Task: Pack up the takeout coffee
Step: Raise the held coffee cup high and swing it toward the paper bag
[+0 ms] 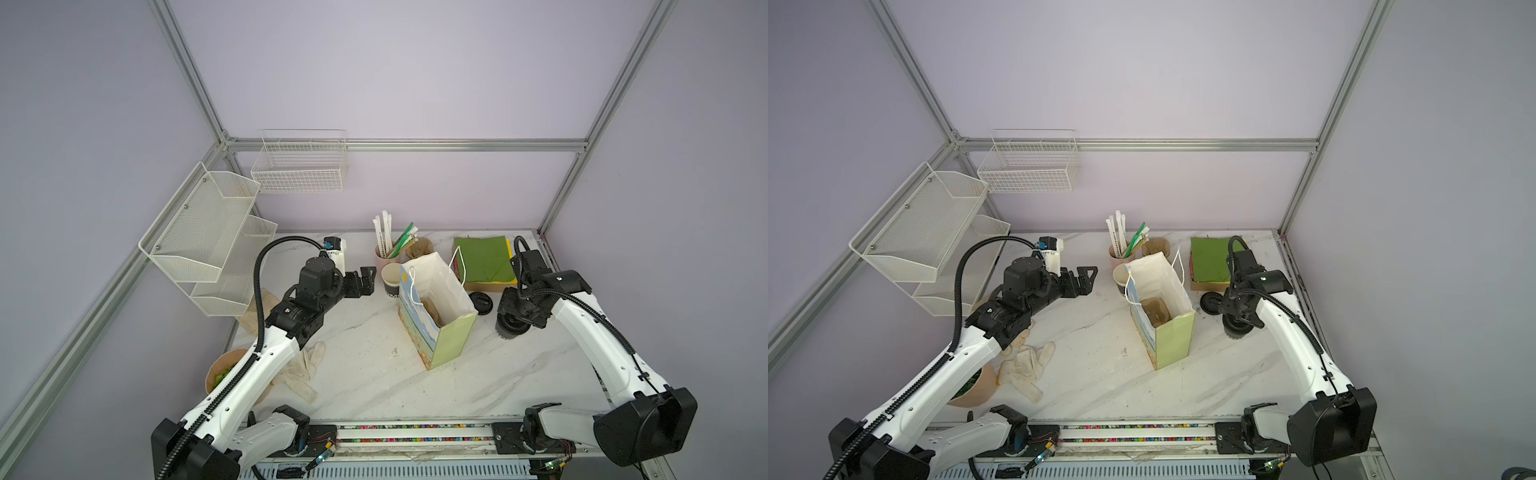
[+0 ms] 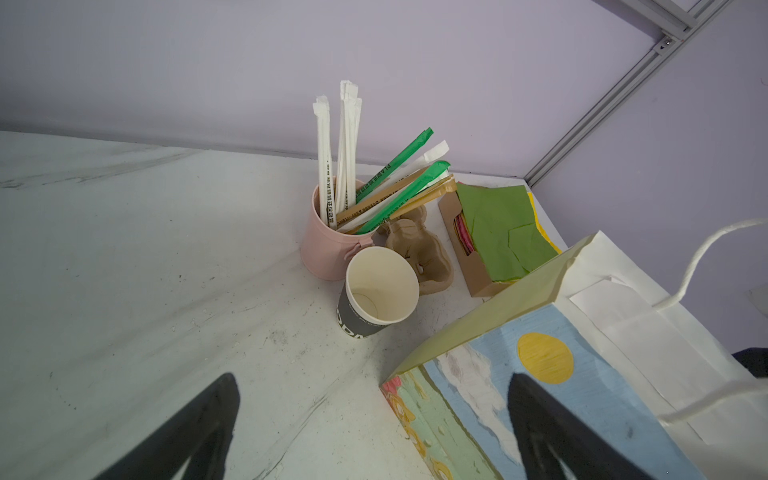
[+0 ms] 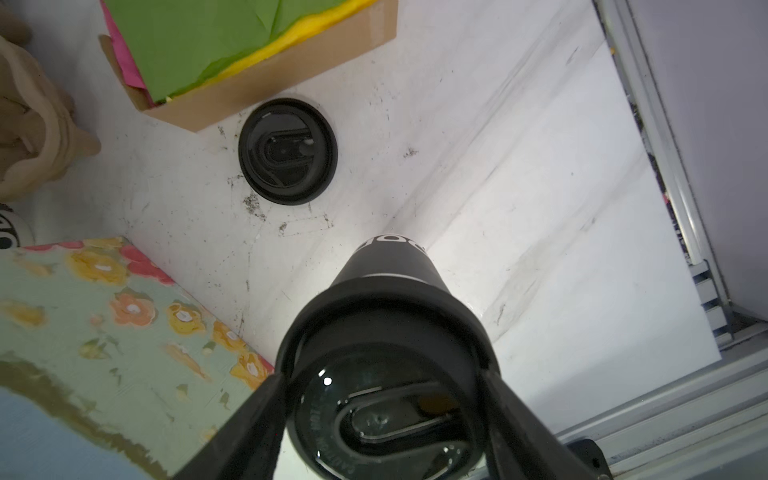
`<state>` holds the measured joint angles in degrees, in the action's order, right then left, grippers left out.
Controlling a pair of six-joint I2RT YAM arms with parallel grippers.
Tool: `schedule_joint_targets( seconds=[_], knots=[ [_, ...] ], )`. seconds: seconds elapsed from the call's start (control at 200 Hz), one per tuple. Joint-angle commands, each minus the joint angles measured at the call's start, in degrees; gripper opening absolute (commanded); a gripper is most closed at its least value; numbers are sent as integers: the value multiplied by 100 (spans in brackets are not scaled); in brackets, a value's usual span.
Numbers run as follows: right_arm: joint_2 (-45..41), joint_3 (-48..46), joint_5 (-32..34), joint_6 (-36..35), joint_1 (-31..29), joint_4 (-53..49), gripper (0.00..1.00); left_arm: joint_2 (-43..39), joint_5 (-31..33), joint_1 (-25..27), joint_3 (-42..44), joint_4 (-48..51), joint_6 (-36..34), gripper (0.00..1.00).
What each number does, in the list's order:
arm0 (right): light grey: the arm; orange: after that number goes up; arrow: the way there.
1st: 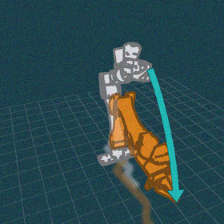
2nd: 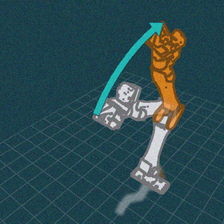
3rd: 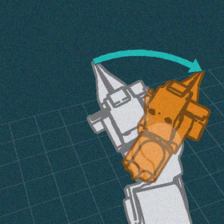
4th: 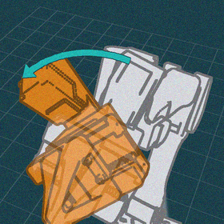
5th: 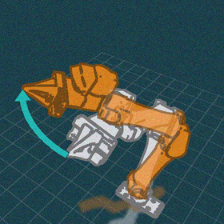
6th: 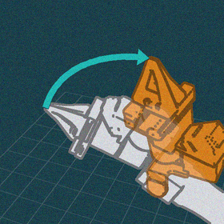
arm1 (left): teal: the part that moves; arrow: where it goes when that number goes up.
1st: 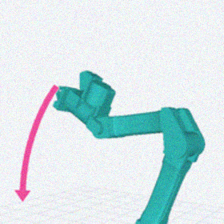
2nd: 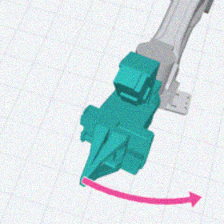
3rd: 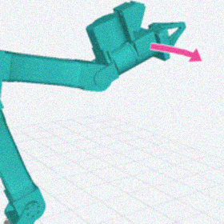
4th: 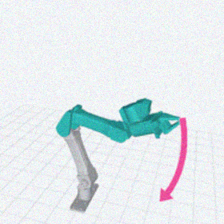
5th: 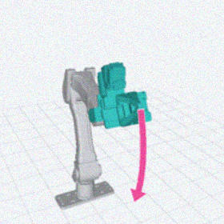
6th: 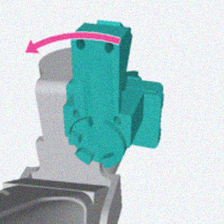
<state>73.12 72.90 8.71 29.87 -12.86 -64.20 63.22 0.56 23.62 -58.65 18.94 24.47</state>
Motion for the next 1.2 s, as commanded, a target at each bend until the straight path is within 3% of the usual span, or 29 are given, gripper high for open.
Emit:
schedule_joint_targets(
  seconds=[0.0,0.485,1.195],
  knots=[
    [-179,490,286,-135,-31,-414,72,4,-78,-51,-133,-66,-21,100],
    [-332,1597,-54,-458,-27,-716,72,-12,-56,-49,-124,-68,-30,100],
    [-713,3526,-1167,-877,-233,-113,72,-12,-21,-50,-132,-58,-47,100]
  ],
)
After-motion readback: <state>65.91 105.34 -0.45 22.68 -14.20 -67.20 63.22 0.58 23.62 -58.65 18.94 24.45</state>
